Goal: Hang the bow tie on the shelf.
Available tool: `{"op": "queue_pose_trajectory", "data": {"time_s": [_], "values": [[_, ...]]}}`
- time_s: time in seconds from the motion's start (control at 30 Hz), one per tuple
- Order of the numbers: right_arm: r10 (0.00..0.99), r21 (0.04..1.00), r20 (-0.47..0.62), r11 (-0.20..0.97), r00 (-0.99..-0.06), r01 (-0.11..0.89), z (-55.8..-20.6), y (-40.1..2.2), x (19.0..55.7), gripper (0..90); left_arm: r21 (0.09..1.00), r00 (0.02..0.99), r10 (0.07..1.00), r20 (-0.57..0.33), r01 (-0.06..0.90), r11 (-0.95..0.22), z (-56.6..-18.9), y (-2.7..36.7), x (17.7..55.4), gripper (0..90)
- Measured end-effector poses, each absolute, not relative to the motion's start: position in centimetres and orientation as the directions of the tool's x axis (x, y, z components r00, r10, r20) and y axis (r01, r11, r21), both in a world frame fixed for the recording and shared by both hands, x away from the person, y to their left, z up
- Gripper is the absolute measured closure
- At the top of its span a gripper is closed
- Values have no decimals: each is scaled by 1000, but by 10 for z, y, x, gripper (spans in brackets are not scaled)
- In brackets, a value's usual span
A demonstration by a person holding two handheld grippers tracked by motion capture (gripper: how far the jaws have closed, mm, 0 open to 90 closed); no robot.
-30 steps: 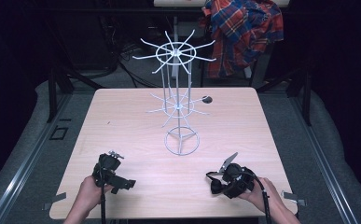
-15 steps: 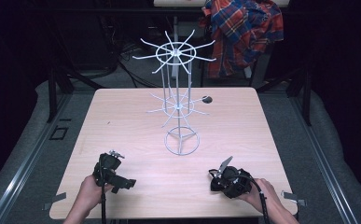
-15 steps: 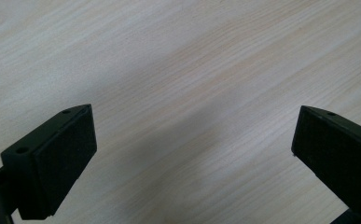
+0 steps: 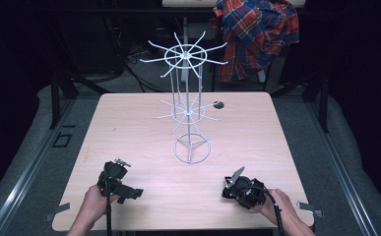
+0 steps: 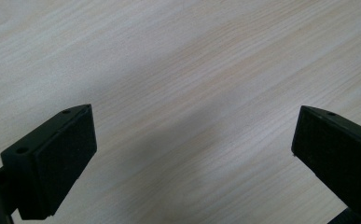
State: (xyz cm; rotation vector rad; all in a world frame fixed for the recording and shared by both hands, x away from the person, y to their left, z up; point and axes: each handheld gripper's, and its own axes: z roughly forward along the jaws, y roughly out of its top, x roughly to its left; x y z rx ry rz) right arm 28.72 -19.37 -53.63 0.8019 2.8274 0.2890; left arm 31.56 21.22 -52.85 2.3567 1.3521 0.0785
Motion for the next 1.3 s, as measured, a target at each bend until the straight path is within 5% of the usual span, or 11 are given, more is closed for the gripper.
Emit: {"op": "queue_pose_trajectory", "data": {"time_s": [1.3], "values": [[639, 380, -155, 742, -753, 552, -493, -202, 300, 765, 395, 510, 841, -178, 820, -414, -531, 213, 317, 0]]}}
